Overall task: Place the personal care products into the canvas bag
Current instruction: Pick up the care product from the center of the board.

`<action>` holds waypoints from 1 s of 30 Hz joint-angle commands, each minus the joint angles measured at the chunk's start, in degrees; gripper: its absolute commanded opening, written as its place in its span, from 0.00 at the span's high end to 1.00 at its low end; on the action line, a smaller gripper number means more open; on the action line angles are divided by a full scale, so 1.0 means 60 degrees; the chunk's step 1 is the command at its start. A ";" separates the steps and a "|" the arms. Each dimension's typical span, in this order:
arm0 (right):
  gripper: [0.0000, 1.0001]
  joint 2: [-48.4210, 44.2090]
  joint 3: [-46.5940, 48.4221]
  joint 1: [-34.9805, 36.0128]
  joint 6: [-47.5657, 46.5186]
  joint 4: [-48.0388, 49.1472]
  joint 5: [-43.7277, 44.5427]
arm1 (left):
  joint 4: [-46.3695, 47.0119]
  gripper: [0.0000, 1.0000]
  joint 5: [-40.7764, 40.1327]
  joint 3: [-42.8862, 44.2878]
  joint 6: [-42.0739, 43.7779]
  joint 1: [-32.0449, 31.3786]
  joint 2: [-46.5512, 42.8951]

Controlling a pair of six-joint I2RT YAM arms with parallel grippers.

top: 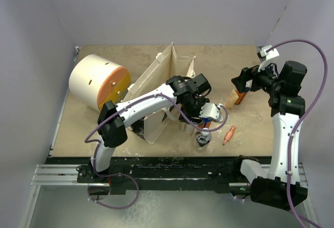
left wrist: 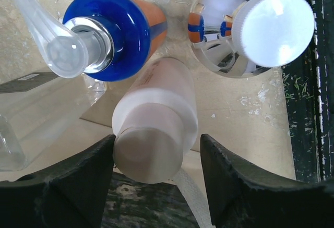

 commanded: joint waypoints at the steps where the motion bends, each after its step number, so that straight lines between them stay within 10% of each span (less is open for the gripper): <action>1: 0.06 -0.0034 0.0032 -0.0041 0.0081 0.0361 -0.0343 | 0.0010 0.33 0.0670 -0.0084 -0.0038 0.0174 0.0009; 16: 0.06 -0.0093 -0.0054 -0.0045 0.0054 0.0376 -0.0638 | 0.0380 0.33 0.0756 -0.0311 -0.0277 0.0196 -0.0019; 30: 0.05 -0.0158 -0.0010 -0.0048 -0.0097 0.0304 -0.0568 | 0.0227 1.00 0.1340 -0.0053 -0.0084 0.0166 -0.0726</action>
